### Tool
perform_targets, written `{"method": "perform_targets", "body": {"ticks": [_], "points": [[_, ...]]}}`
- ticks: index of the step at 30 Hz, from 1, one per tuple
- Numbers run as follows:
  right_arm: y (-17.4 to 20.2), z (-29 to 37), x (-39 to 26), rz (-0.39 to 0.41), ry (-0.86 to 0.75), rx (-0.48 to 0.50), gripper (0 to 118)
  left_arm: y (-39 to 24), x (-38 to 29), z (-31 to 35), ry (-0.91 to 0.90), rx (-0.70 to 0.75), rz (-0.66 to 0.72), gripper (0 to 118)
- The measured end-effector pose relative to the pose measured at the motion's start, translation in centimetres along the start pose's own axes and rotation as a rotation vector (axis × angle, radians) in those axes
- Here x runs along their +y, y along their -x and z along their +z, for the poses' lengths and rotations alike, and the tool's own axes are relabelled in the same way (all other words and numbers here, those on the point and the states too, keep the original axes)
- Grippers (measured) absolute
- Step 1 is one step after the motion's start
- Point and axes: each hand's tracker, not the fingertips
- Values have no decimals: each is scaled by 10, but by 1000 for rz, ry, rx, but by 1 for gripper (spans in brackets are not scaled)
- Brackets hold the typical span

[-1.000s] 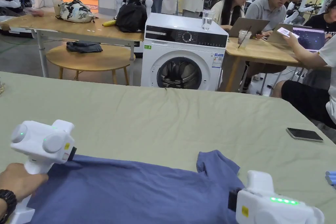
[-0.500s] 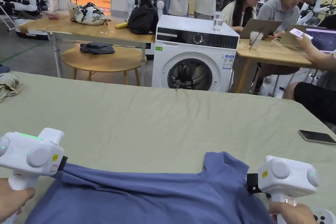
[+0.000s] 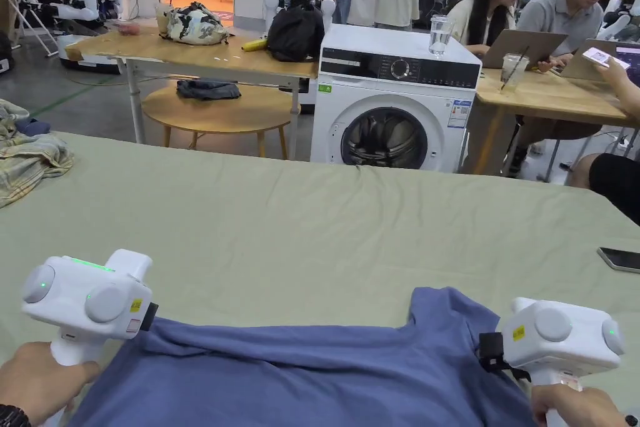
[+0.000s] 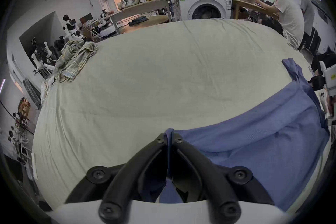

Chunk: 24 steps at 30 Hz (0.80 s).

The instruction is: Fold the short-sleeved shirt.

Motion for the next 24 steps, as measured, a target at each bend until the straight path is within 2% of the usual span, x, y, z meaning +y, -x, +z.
{"method": "perform_targets", "body": {"ticks": [2, 3, 4, 6, 10, 13, 16, 24], "points": [[6, -4, -2, -4, -10, -19, 51, 1, -1, 1, 2, -1, 4, 0], [9, -4, -2, -5, -14, -30, 45, 1, -2, 2, 1, -1, 6, 0], [12, -4, -4, 3, -18, -41, 36, 1, -2, 2, 1, 1, 8, 0], [17, -5, -4, 29, -28, -43, 0, -1, -2, 2, 3, 0, 8, 0], [26, -4, -10, 85, -67, -75, 0, -3, -3, 5, 2, 1, 10, 0], [24, 15, -11, 52, -143, -73, 0, 1, -2, 12, -16, 3, 39, 0], [26, 48, -8, 86, -266, -140, 0, 6, 2, 31, -59, 12, 57, 0], [24, 175, 15, 62, -553, -142, 0, 28, 33, 121, -234, 20, 108, 0]]}}
